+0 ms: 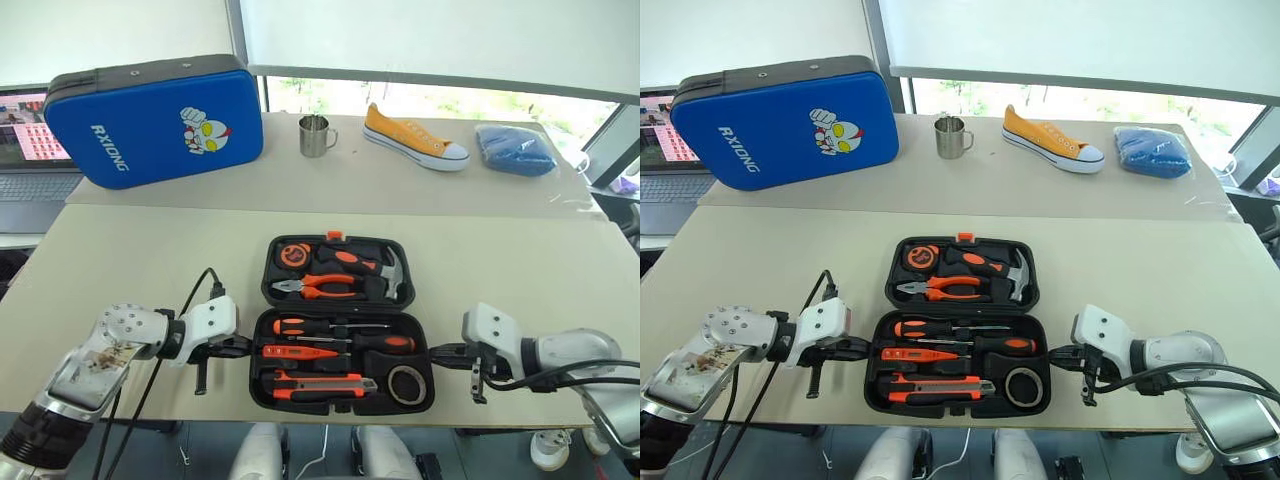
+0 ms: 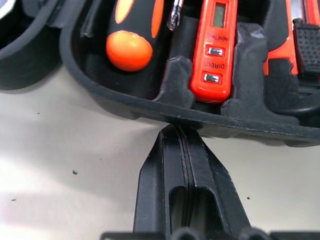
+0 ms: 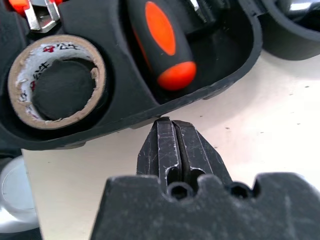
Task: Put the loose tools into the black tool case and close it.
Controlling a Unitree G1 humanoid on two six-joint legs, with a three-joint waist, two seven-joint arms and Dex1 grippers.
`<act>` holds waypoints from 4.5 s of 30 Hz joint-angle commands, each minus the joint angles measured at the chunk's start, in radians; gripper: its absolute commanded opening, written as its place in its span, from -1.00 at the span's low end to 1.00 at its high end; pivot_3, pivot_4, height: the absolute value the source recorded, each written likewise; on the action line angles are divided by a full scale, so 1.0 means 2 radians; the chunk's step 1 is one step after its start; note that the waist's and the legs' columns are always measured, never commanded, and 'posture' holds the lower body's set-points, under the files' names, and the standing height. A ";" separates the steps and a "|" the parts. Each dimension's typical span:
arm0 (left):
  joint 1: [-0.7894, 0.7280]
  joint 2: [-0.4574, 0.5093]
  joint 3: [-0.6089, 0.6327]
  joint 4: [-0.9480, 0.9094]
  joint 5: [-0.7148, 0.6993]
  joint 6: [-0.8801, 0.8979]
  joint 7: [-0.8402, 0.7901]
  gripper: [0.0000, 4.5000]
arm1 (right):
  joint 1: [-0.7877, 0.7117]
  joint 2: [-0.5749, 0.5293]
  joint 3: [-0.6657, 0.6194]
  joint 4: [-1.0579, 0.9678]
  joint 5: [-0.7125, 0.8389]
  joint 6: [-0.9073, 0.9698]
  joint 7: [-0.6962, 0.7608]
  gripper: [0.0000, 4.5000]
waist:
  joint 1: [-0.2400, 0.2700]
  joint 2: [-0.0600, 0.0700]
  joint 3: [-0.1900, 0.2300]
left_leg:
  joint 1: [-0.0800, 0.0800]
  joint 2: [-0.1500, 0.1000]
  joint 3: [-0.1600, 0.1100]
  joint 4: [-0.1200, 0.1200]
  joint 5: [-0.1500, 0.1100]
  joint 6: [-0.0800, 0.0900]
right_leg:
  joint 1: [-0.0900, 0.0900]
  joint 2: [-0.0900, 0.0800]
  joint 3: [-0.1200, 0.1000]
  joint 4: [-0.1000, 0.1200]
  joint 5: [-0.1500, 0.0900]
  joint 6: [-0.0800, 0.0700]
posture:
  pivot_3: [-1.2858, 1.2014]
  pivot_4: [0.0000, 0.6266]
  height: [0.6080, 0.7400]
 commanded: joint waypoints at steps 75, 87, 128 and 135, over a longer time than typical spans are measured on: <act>0.007 -0.206 0.059 0.072 0.136 -0.287 0.328 -1.00 | -0.040 0.179 0.016 0.100 -0.198 -0.362 -0.270 -0.99 | -0.006 0.000 0.000 | -0.003 0.000 0.000 -0.002 0.003 -0.003 | -0.006 0.000 0.000 0.002 0.002 -0.001 | 0.03 -0.52 0.98; 0.109 -0.153 0.146 -0.019 0.066 -0.198 0.301 -0.29 | 0.117 0.090 -0.045 0.019 -0.152 -0.448 -0.226 -0.28 | -0.007 0.000 -0.001 | 0.011 0.001 0.002 -0.008 0.003 -0.003 | 0.007 0.000 0.001 -0.001 0.000 -0.002 | 0.03 -0.52 0.98; -0.255 -0.069 -0.034 0.148 0.006 -0.041 -0.103 -0.99 | 0.020 0.062 -0.010 -0.039 -0.010 -0.087 -0.106 -1.00 | 0.003 -0.005 -0.001 | 0.002 0.000 0.001 -0.006 0.002 -0.004 | 0.000 0.001 -0.001 0.000 -0.002 -0.003 | 0.03 -0.52 0.98; -0.349 -0.125 -0.065 0.112 -0.058 0.074 -0.129 -0.99 | 0.086 0.051 -0.096 -0.099 0.102 -0.035 -0.060 -1.00 | 0.007 -0.004 -0.001 | 0.000 0.000 -0.002 -0.001 0.001 -0.001 | 0.001 0.001 -0.002 0.000 -0.002 -0.002 | 0.03 -0.52 0.98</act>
